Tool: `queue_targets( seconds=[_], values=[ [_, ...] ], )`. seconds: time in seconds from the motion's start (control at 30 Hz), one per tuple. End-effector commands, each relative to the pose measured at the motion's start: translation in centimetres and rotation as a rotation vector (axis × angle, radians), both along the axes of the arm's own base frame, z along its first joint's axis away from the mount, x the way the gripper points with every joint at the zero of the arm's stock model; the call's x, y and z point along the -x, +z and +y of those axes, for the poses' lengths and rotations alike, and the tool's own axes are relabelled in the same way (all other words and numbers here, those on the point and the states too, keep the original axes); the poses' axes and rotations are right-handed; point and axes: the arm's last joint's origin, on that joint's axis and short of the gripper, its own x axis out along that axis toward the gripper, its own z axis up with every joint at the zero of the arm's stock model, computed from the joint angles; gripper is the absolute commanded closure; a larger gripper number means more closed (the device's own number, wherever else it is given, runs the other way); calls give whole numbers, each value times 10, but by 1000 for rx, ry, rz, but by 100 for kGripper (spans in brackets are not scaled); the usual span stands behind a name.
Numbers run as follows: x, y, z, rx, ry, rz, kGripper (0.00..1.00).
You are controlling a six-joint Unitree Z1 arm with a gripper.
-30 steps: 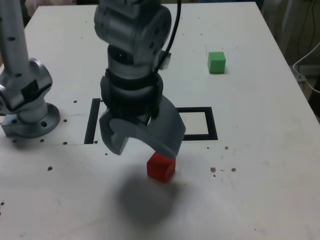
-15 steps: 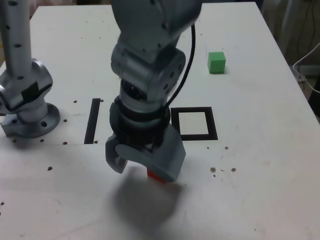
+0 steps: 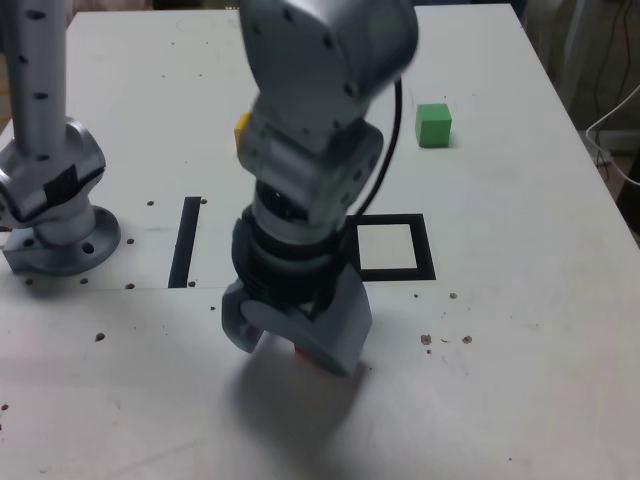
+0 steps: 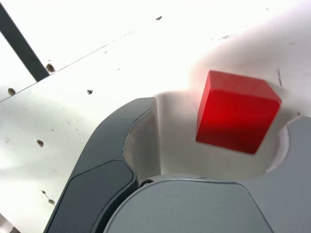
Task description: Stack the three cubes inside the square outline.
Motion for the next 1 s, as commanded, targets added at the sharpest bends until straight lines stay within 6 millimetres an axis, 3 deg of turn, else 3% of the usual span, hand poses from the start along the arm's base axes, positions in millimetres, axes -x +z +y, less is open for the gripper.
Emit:
queue_targets(
  seconds=[0.0, 0.33, 0.57, 0.97],
  values=[
    [-3, -4, 1, -3, -2, 3, 19],
    [-9, -2, 9, -33, 3, -13, 38],
    [-6, 2, 11, -51, 19, 2, 57],
    [-9, 3, 7, 16, -14, 0, 69]
  ],
)
